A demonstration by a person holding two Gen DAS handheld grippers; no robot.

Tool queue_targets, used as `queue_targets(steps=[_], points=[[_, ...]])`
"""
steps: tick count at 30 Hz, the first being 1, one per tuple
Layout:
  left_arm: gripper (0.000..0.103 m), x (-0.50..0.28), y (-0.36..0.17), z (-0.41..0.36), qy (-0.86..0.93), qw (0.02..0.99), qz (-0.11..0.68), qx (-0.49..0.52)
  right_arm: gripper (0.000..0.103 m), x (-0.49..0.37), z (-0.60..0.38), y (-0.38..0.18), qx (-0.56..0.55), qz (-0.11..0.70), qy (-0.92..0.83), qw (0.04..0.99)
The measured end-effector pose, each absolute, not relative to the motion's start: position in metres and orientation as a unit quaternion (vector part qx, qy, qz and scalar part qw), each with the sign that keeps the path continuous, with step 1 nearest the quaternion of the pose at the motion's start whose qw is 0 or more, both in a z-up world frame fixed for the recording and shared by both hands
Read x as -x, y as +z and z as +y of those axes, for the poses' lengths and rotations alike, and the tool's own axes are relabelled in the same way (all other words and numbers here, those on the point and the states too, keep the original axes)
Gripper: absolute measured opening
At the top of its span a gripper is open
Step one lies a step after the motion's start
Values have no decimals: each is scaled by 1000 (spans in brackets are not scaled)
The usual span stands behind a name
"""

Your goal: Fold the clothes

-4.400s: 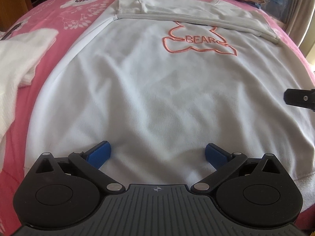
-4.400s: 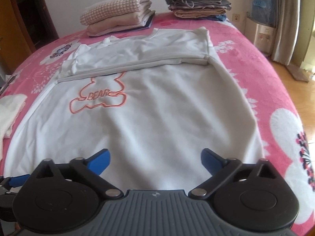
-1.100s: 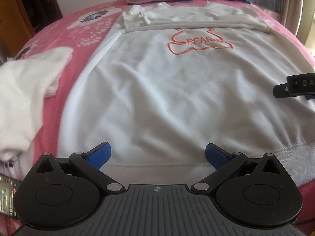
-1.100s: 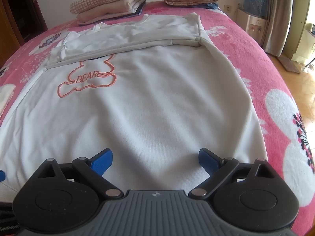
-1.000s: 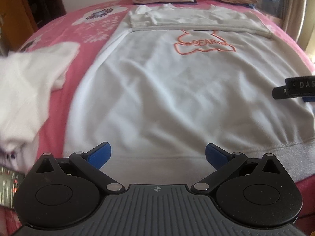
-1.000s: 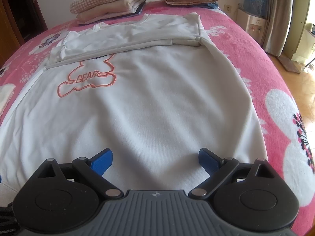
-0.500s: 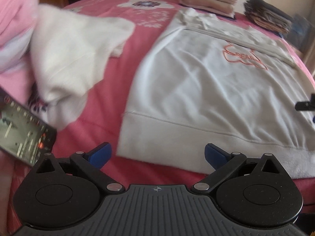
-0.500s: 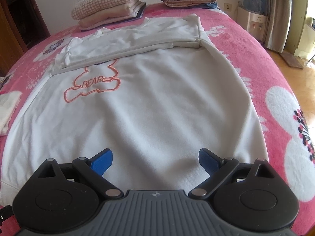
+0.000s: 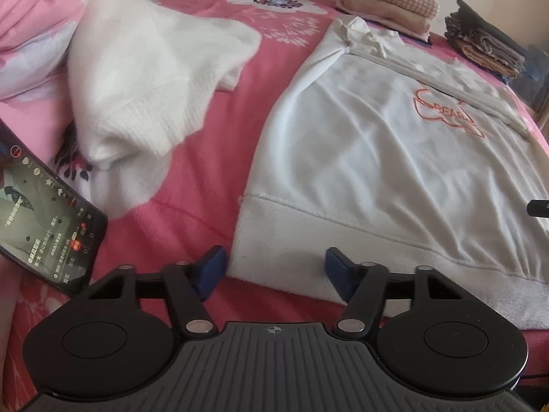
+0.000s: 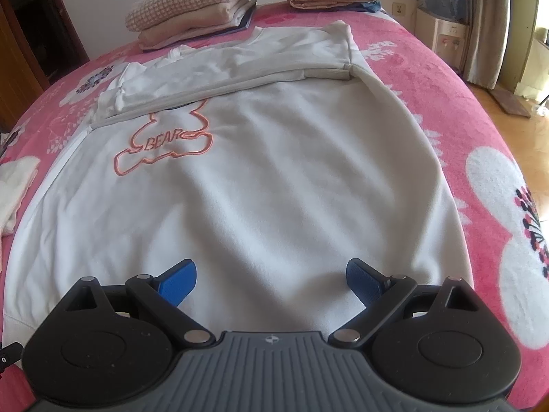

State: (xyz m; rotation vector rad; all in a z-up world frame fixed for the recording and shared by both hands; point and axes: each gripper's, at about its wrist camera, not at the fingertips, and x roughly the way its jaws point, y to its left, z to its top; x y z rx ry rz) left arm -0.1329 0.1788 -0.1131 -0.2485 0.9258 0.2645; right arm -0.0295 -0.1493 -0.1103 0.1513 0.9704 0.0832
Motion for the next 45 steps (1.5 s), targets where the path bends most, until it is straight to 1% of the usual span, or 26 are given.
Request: queue_targets(steps=[2, 9, 12, 13, 17, 18, 20, 21, 23, 26, 34, 41, 44, 45], points=[[55, 135, -112, 183, 124, 881, 440, 122, 97, 31, -149, -108, -80, 460, 50, 883], [53, 138, -113, 194, 113, 883, 438, 127, 96, 39, -141, -91, -142, 422, 170, 879], [52, 139, -113, 196, 109, 883, 437, 130, 96, 39, -133, -94, -191, 437, 242, 845], [50, 139, -113, 196, 108, 884, 437, 129, 96, 39, -130, -97, -213, 445, 262, 829], [35, 142, -114, 197, 97, 887, 432, 130, 95, 35, -118, -121, -328, 492, 319, 741], [33, 143, -114, 197, 97, 888, 430, 129, 94, 35, -113, -129, -352, 506, 322, 718], [24, 145, -115, 199, 97, 890, 426, 131, 92, 34, -103, -145, -400, 532, 329, 670], [21, 146, -115, 200, 97, 890, 424, 135, 92, 34, -98, -153, -421, 543, 331, 647], [9, 148, -114, 203, 97, 892, 417, 145, 92, 37, -86, -166, -444, 563, 332, 613], [5, 148, -113, 208, 91, 890, 413, 169, 92, 41, -69, -178, -468, 581, 334, 576], [2, 152, -100, 238, 74, 872, 393, 282, 92, 61, -28, -204, -563, 595, 330, 468], [2, 148, -85, 244, 53, 873, 365, 318, 91, 69, 14, -225, -625, 596, 317, 393], [2, 147, -81, 246, 43, 875, 356, 327, 83, 68, 22, -230, -635, 597, 293, 393], [2, 147, -80, 247, 40, 875, 354, 328, 78, 67, 24, -231, -639, 595, 286, 394]])
